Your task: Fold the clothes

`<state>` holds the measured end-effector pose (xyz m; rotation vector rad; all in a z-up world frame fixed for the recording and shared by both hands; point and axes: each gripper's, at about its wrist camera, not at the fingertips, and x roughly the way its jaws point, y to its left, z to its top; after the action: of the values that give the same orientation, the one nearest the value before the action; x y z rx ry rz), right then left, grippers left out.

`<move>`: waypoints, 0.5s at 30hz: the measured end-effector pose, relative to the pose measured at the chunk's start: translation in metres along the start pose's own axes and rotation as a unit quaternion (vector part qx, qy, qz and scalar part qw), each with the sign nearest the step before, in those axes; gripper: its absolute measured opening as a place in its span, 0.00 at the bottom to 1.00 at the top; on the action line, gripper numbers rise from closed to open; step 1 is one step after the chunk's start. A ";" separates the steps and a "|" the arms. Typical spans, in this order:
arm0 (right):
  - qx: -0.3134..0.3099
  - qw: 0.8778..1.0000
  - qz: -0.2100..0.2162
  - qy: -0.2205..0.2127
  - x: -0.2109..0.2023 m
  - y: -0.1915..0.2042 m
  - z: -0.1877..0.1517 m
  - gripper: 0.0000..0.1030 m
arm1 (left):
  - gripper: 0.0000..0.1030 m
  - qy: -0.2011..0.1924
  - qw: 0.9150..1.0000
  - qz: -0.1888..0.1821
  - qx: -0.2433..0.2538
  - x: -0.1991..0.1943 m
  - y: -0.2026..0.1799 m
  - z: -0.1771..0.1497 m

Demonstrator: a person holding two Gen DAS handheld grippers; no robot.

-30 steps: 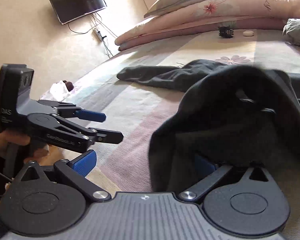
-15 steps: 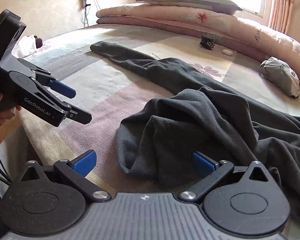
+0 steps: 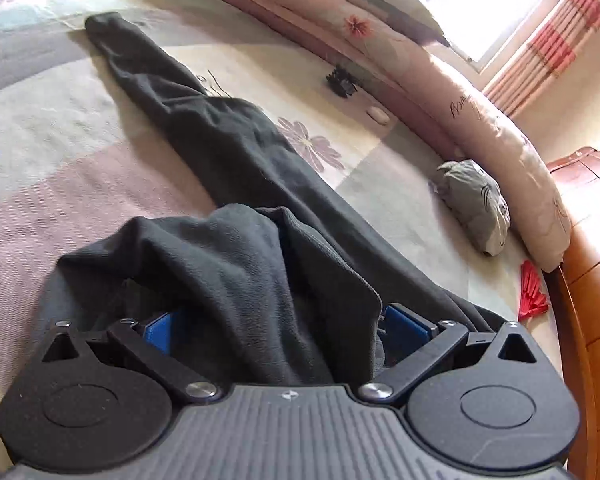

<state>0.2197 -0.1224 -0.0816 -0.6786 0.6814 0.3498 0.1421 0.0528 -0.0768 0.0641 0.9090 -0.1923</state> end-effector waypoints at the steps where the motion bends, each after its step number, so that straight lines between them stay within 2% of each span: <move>1: 0.017 1.000 -0.005 -0.005 0.001 -0.005 0.000 1.00 | 0.80 0.000 1.000 0.000 0.000 0.000 0.000 0.000; 5: 0.126 0.990 -0.061 -0.025 0.000 -0.044 -0.007 1.00 | 0.80 0.003 1.000 0.002 0.002 0.002 -0.001 0.002; 9: 0.215 0.970 -0.108 -0.026 -0.002 -0.094 -0.032 1.00 | 0.80 0.006 1.000 -0.006 0.010 0.004 -0.006 0.002; 15: 0.286 0.944 -0.165 0.008 -0.009 -0.164 -0.086 1.00 | 0.80 0.012 1.000 -0.006 0.023 0.008 -0.014 0.006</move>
<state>0.2557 -0.3013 -0.0503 -0.2284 0.6310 -0.1676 0.1488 0.0371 -0.0786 0.1037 0.9289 -0.2230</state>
